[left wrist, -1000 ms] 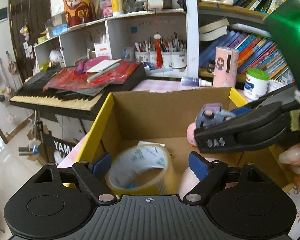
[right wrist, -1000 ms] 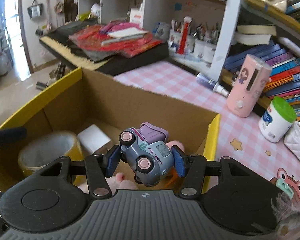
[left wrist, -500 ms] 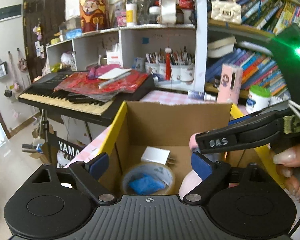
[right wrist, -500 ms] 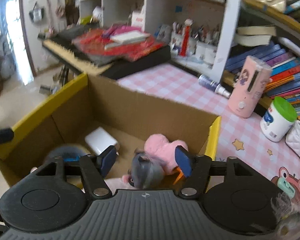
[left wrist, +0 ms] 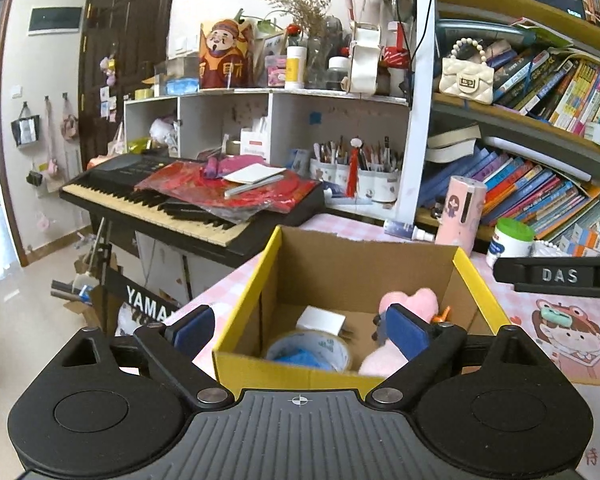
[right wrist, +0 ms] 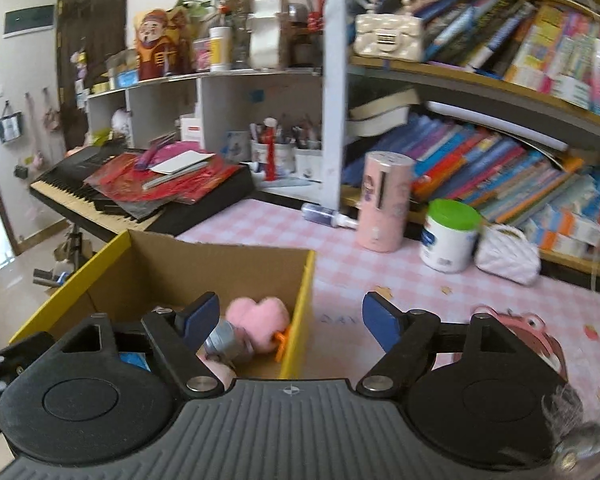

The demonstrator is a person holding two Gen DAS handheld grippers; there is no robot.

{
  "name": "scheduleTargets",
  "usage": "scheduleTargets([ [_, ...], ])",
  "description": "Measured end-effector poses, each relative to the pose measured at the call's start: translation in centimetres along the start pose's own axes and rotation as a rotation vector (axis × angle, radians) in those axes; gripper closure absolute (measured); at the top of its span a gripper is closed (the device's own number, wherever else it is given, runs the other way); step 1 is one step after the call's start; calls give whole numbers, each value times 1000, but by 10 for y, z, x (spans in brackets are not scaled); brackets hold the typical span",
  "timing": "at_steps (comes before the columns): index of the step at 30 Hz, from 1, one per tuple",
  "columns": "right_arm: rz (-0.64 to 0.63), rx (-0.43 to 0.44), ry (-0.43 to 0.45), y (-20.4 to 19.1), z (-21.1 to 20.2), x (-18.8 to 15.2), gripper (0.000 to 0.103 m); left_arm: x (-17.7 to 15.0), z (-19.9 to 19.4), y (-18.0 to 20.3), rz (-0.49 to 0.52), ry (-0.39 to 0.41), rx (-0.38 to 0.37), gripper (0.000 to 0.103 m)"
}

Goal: Organize objects
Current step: 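Withdraw both tools from the box toward the white medicine box and green clip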

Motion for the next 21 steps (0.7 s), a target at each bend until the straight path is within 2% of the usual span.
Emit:
scheduleTargets([
  [7,4,-38,-19,5,-39,-34,22,-23,-24,3,6,-41,-10,9],
  [13,-71,-66,-110,-2,-66,-86,18,-51,-49,3,-11,-120,5,9],
  [16,-106,-68,-157,-7,-77,-110,17,-61,-65,3,-4,-133,6,9],
  [21,-148,-58,-173,-18,-99,-137,15,-73,-88,4,16,-134,-1,9],
])
Point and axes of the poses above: each gripper's, at about its wrist camera, not at the fingertips, and z roughly the way its jaws point, y to its right, x to its top, the point moved 5 cm from there along z, roughly the way its jaws point, and after that the axes turned 14 degrees about z, right-handed, at the moved point
